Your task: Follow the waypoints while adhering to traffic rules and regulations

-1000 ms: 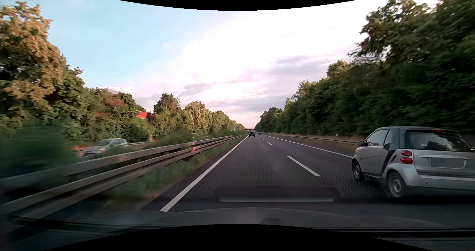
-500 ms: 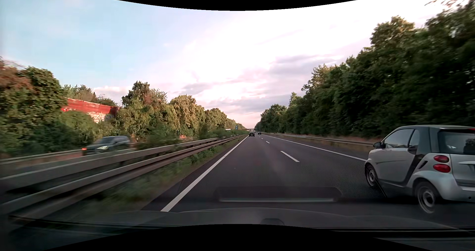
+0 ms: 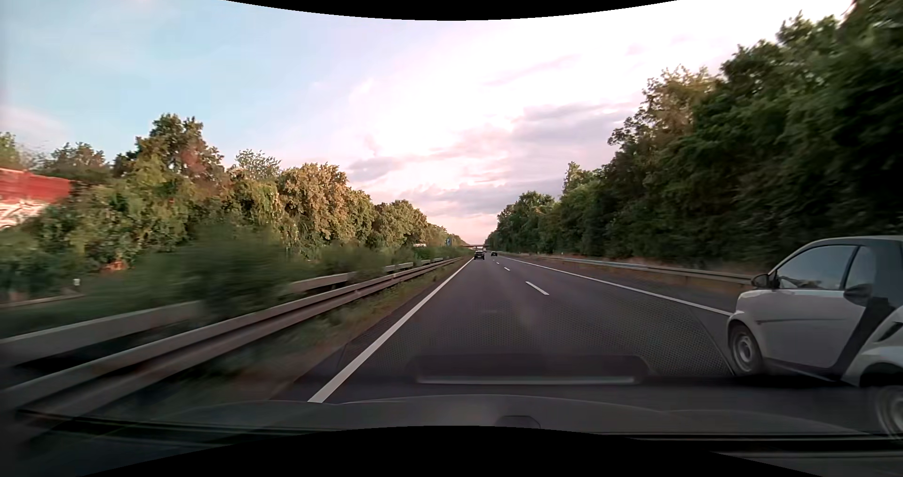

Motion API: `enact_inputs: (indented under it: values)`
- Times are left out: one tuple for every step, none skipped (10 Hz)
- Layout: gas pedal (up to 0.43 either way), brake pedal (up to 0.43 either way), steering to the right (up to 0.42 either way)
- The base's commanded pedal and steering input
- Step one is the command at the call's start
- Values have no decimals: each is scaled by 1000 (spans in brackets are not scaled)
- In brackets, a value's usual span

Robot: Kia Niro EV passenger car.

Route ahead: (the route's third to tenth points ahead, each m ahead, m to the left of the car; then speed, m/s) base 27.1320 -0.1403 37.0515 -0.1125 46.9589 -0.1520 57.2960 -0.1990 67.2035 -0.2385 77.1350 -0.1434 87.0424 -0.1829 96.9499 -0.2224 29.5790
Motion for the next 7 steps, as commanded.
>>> enact_inputs:
  values:
    - [331,0,-1]
    - [370,0,-1]
    - [398,0,-1]
    - [409,0,-1]
    - [409,0,-1]
    - [409,0,-1]
    - [409,0,-1]
